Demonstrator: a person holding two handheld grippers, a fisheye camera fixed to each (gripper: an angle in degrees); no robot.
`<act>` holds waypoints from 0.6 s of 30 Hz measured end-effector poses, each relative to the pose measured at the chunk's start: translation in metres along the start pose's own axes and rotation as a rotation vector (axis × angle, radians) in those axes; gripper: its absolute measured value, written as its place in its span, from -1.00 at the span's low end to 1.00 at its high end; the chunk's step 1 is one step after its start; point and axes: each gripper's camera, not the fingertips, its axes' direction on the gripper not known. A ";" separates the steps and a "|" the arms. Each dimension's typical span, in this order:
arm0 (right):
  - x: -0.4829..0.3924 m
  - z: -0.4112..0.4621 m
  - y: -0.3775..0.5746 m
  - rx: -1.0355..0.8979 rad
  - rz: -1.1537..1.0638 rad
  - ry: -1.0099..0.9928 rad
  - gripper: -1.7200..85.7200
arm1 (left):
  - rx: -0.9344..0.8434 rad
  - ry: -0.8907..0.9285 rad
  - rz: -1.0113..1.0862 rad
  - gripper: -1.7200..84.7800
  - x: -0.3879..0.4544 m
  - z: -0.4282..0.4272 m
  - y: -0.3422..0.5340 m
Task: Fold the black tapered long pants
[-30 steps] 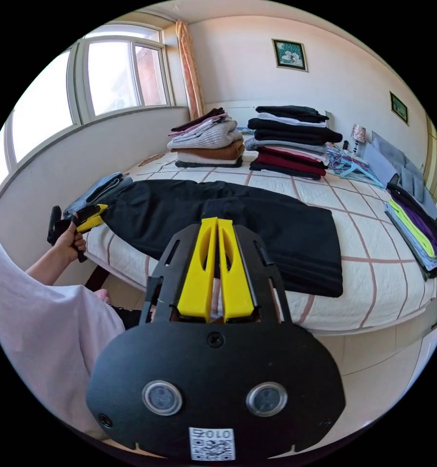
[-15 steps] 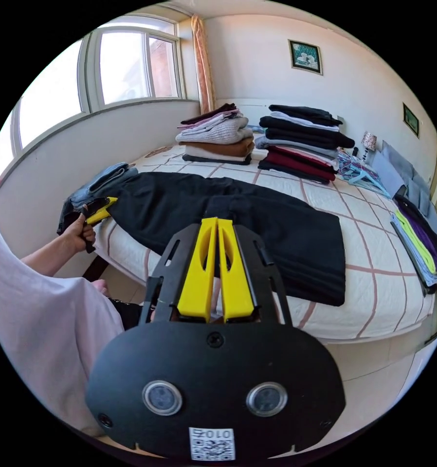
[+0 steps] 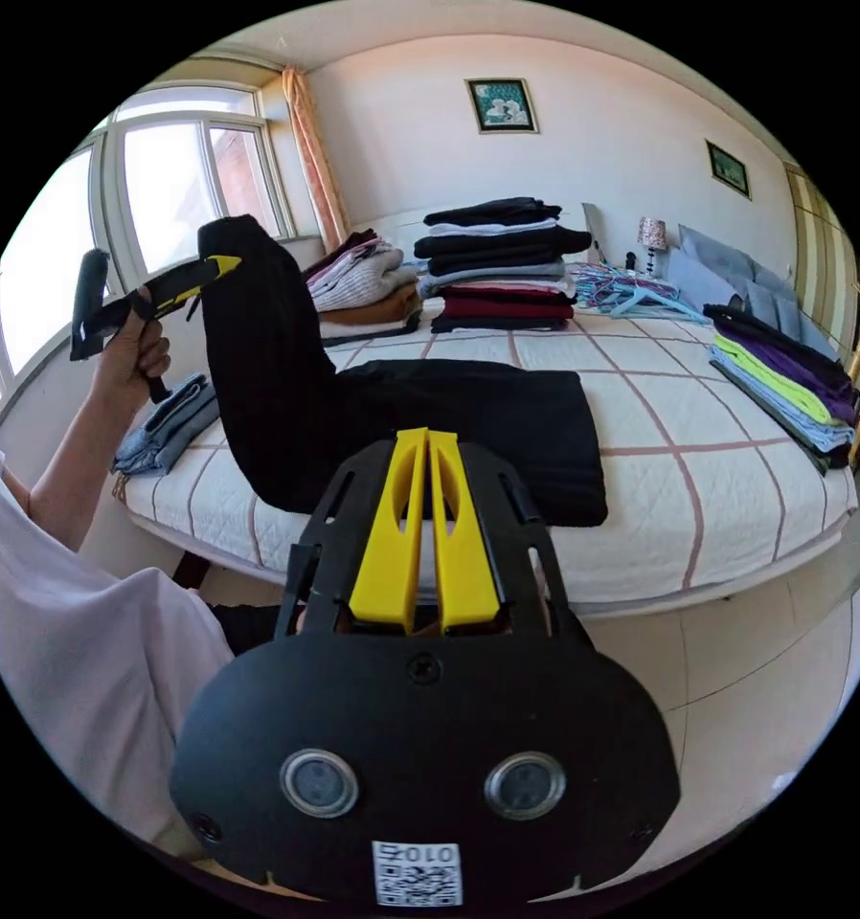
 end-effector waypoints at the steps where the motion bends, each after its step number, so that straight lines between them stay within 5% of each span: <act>1: 0.006 -0.002 0.002 0.003 0.017 0.009 -0.90 | -0.014 0.044 0.067 -0.82 0.039 0.035 -0.018; 6: 0.062 -0.011 0.023 -0.018 0.170 0.047 -0.89 | -0.152 0.257 0.199 -0.80 0.178 0.202 -0.011; 8: 0.077 -0.008 0.027 -0.047 0.204 0.024 -0.89 | -0.400 0.389 0.190 -0.77 0.217 0.286 0.022; 12: 0.099 -0.002 0.021 -0.066 0.243 -0.015 -0.86 | -0.281 0.462 0.155 -0.75 0.213 0.252 0.034; 18: 0.127 0.020 -0.022 -0.017 0.259 -0.100 -0.72 | -0.308 0.225 0.218 -0.73 0.165 0.172 0.053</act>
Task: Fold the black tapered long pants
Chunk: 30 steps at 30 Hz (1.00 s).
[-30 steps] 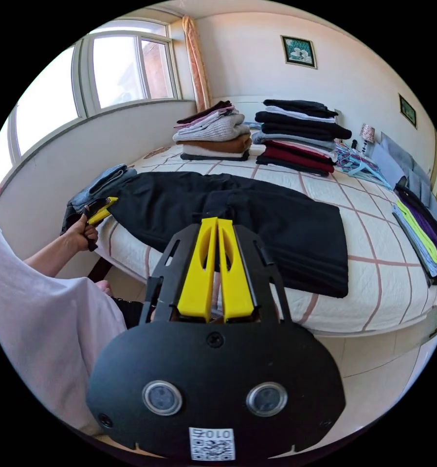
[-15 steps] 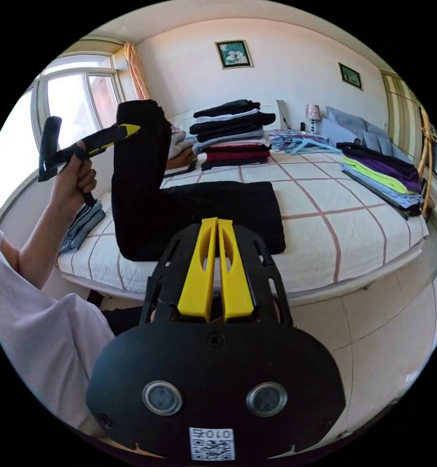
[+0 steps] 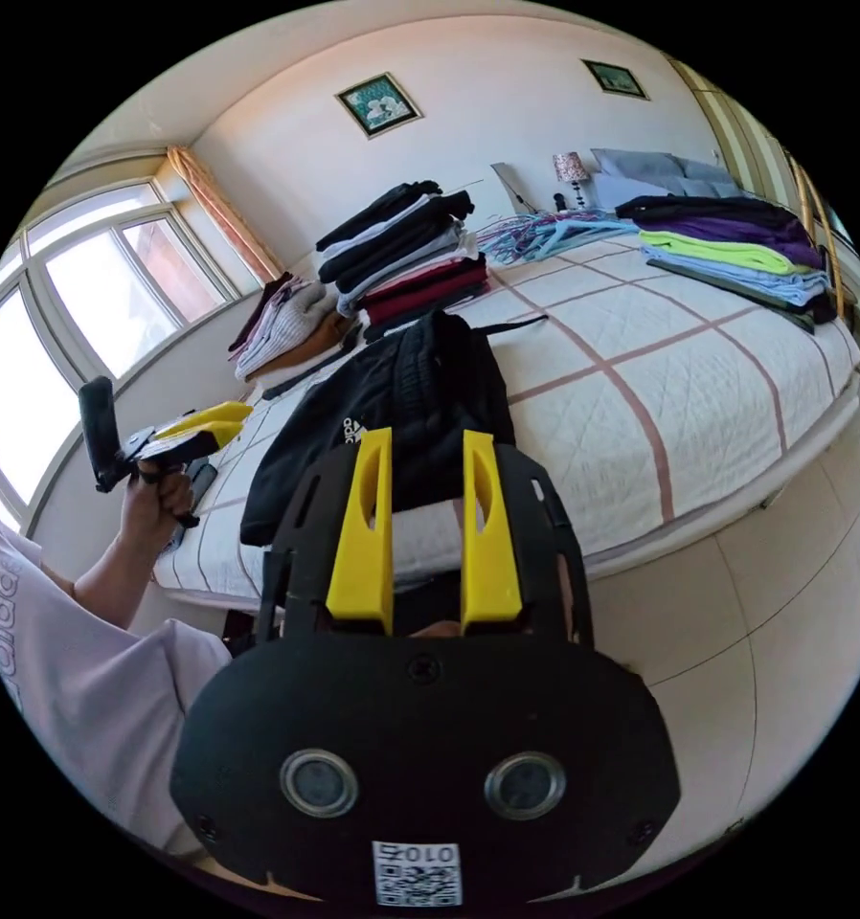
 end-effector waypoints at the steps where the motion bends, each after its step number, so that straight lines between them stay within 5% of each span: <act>1: 0.001 0.003 -0.008 -0.007 -0.013 0.002 -0.71 | -0.024 -0.027 -0.034 -0.73 -0.007 -0.001 0.019; 11: 0.025 0.088 -0.144 -0.313 -0.094 -0.244 -0.84 | -0.154 0.096 -0.123 -0.72 -0.001 0.060 0.087; 15: 0.009 0.037 -0.164 -0.215 -0.197 -0.068 -0.88 | -0.129 0.120 -0.133 -0.73 -0.006 0.061 0.096; 20: 0.092 0.090 -0.147 -0.402 0.072 -0.142 -0.83 | -0.145 0.214 -0.190 -0.73 -0.024 0.079 0.113; 24: 0.103 0.046 -0.145 -0.192 0.062 -0.237 -0.73 | -0.127 0.174 -0.176 -0.72 -0.022 0.065 0.118; 30: 0.145 0.019 -0.112 -0.235 0.157 -0.235 -0.61 | -0.083 0.075 -0.134 -0.70 -0.021 0.028 0.126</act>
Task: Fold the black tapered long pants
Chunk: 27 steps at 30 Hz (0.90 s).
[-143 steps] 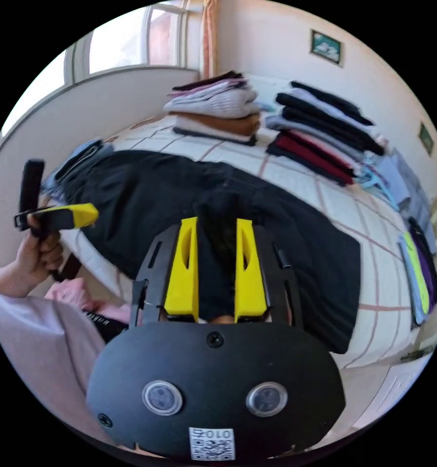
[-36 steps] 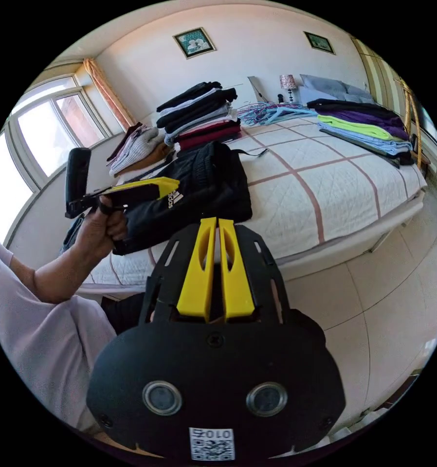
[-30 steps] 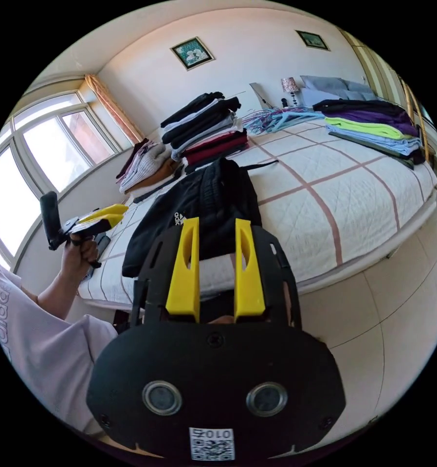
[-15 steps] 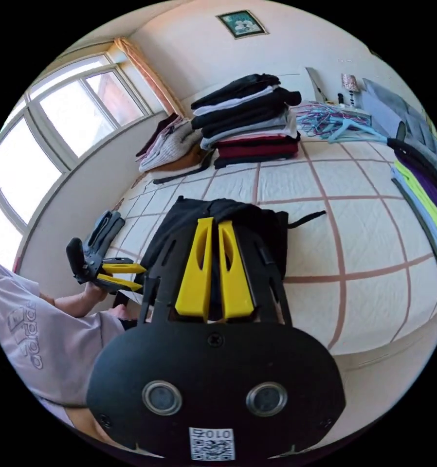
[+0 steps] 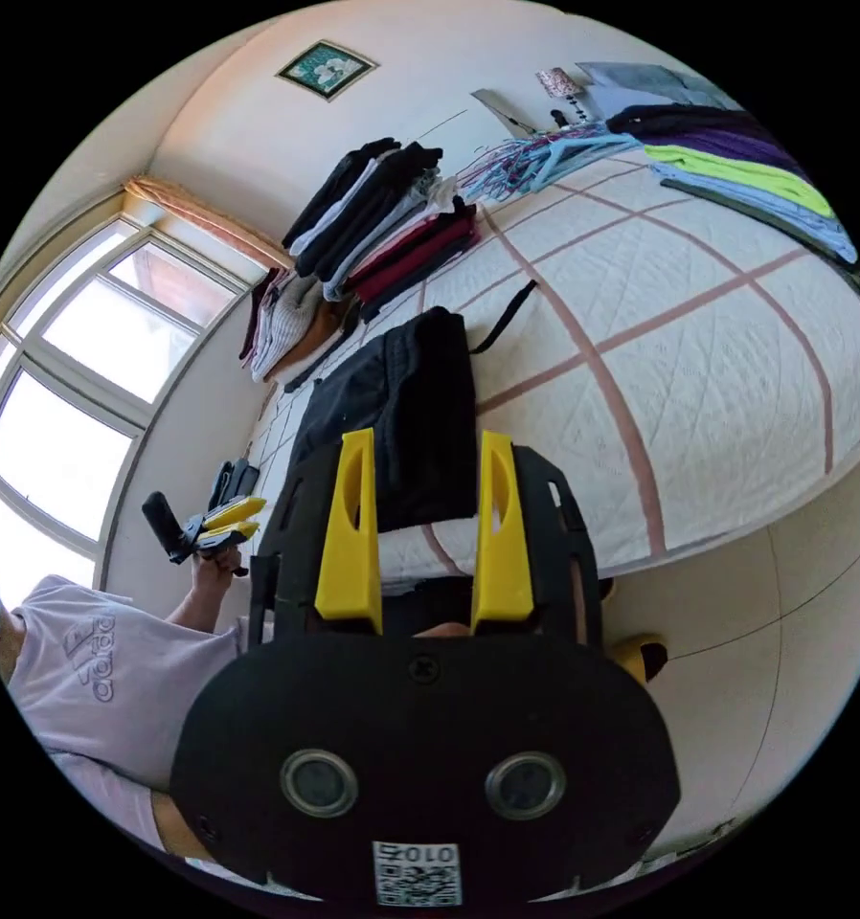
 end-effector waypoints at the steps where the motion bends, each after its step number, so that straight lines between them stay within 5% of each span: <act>1: 0.005 0.002 0.003 -0.012 0.010 -0.015 -0.60 | -0.002 0.024 -0.034 -0.70 -0.009 -0.003 0.005; 10: 0.040 0.016 0.001 -0.031 0.037 -0.119 -0.57 | 0.106 0.263 -0.387 -0.70 -0.099 -0.013 0.084; 15: 0.080 0.011 0.002 -0.027 0.094 -0.447 -0.60 | 0.104 0.311 -0.407 -0.70 -0.115 -0.009 0.100; 27: 0.077 0.035 -0.046 -0.111 0.071 -0.475 -0.61 | 0.054 0.414 -0.514 -0.65 -0.159 0.015 0.113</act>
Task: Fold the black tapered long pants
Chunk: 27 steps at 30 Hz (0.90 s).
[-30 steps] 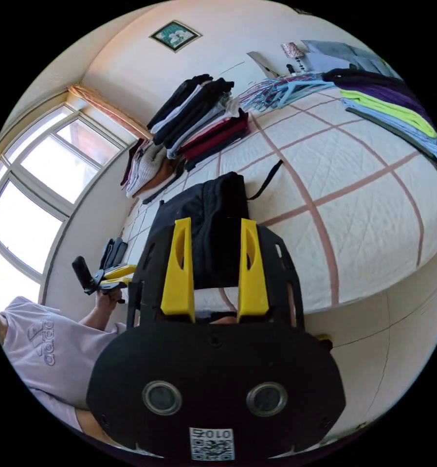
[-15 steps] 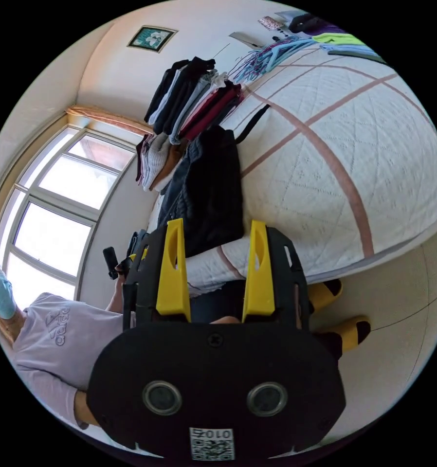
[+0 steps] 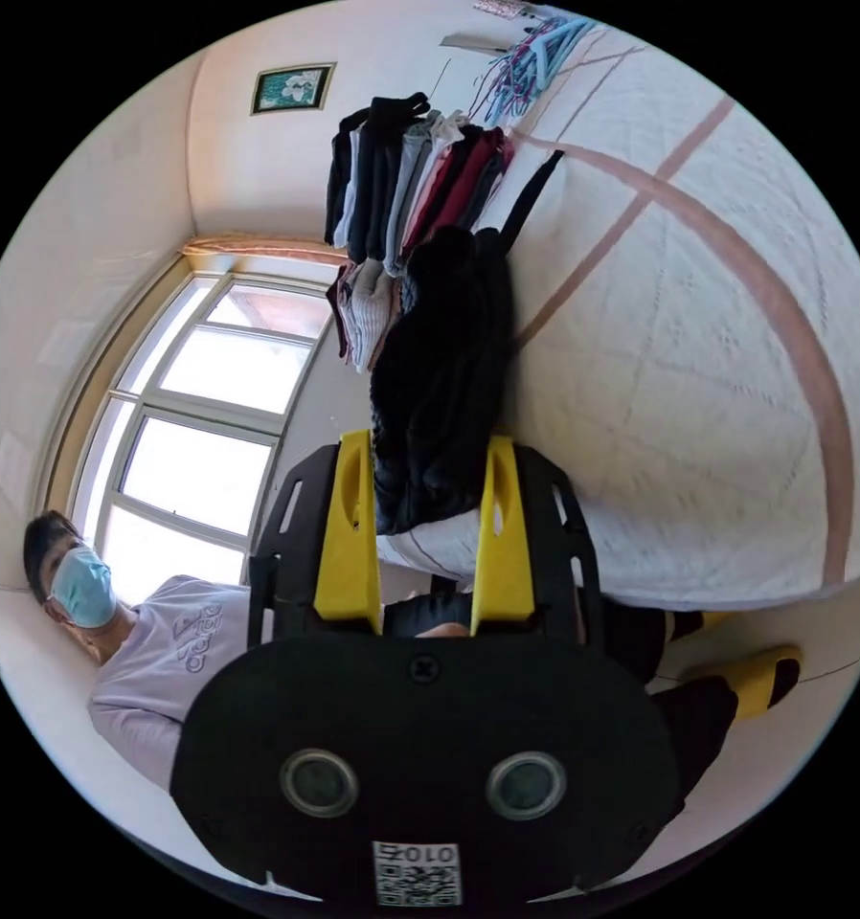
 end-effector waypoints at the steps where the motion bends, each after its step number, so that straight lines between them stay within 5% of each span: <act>1: -0.003 0.003 -0.003 -0.011 -0.007 0.019 -0.61 | 0.003 0.012 -0.017 -0.64 -0.005 -0.001 -0.001; 8: -0.014 0.007 -0.009 -0.051 0.016 0.125 -0.72 | 0.015 0.132 -0.153 -0.62 -0.039 -0.007 -0.006; 27: 0.006 0.014 0.010 0.029 0.026 -0.041 -0.78 | 0.003 0.192 -0.274 -0.62 -0.069 -0.024 -0.012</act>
